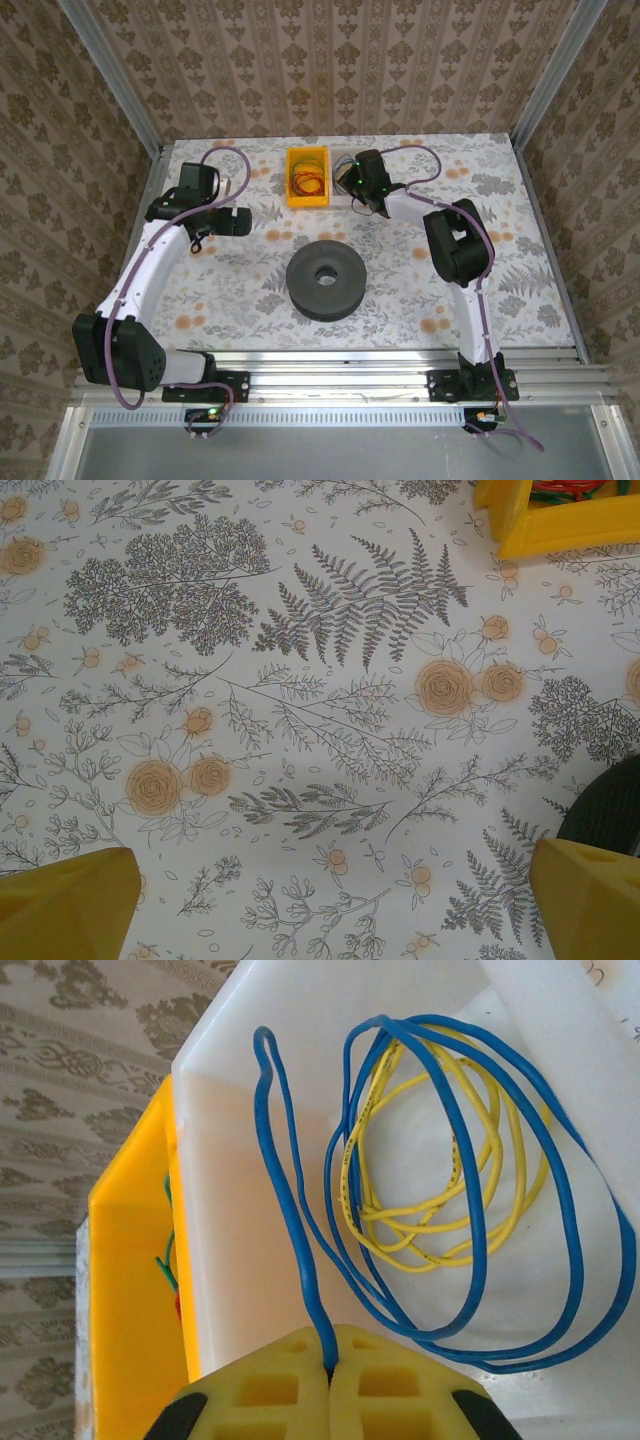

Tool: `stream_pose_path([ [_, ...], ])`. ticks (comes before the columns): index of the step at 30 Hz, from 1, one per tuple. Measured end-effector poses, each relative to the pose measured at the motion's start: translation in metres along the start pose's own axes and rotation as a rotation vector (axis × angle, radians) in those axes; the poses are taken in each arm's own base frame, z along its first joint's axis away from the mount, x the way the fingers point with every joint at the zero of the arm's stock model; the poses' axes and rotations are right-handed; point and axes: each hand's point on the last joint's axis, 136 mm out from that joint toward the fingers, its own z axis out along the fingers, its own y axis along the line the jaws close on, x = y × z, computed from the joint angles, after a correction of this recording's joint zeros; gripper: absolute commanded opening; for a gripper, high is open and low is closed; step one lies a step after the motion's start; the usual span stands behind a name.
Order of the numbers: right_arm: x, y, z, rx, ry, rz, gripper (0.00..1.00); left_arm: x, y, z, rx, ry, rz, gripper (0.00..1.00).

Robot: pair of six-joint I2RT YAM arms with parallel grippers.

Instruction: Wrap the cables

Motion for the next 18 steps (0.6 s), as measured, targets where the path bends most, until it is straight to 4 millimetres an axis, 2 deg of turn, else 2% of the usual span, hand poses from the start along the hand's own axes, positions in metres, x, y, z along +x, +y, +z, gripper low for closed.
stream_pose_path([
  [11, 0.002, 0.005, 0.000, -0.017, 0.010, -0.025, 0.00, 0.000, 0.000, 0.000, 0.000, 0.000, 0.000, 1.00],
  [15, -0.003, 0.020, -0.003, -0.046, 0.005, -0.066, 0.00, 0.000, 0.000, 0.000, 0.000, 0.000, 0.000, 1.00],
  [18, -0.007, 0.036, -0.013, -0.078, 0.001, -0.099, 0.00, 0.000, 0.000, 0.000, 0.000, 0.000, 0.000, 1.00],
])
